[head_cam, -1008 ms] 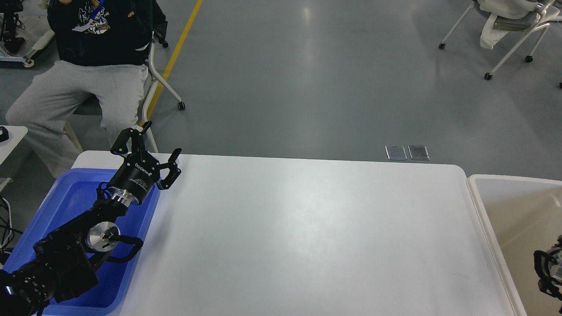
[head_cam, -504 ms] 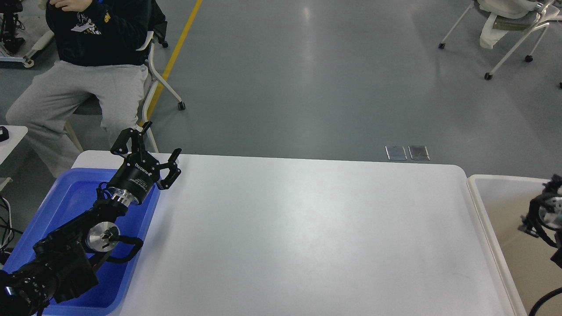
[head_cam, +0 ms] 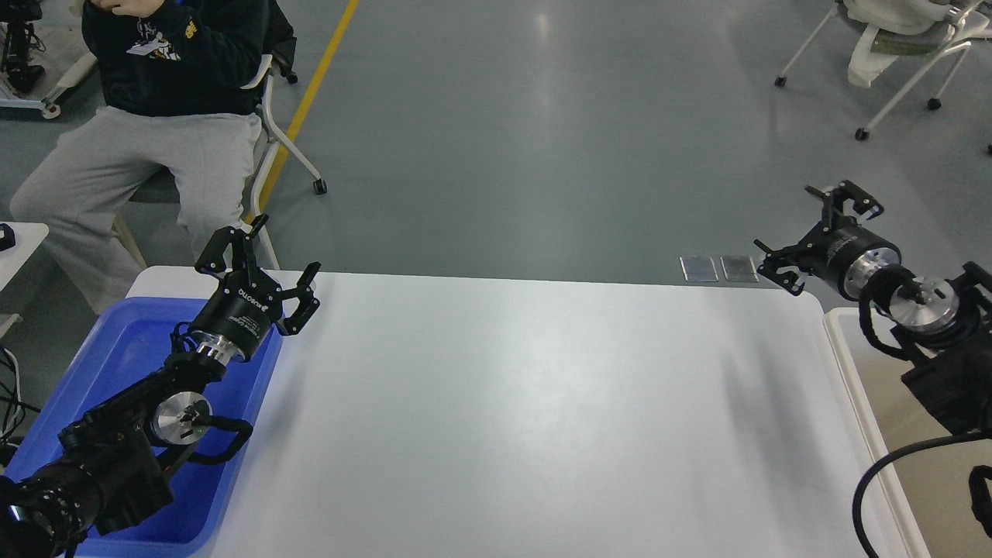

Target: Tidy desktop

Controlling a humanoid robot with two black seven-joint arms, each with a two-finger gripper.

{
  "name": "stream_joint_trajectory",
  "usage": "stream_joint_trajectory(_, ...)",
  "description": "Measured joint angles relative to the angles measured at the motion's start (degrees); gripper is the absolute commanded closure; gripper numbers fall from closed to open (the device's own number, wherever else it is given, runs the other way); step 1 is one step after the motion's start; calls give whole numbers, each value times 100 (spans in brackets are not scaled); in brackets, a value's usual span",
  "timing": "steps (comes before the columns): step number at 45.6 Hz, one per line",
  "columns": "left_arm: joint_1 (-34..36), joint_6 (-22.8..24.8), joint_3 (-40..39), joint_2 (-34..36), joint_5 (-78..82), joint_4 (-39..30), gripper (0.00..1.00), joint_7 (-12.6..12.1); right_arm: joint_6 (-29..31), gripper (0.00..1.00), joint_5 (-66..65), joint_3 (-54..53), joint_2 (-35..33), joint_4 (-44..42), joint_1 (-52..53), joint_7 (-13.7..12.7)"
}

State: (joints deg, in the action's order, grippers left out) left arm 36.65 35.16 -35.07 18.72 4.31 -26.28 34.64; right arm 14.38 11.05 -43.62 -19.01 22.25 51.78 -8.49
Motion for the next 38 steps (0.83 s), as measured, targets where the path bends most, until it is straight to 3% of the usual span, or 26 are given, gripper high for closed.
stream_joint_trajectory(19, 0, 0, 0, 0, 0, 0, 0, -3, 437, 0, -8, -287, 1289, 541, -365, 3)
stream_joint_trajectory(38, 0, 0, -3, 0, 0, 0, 0, -2, 573, 0, -6, -334, 1752, 653, -979, 5)
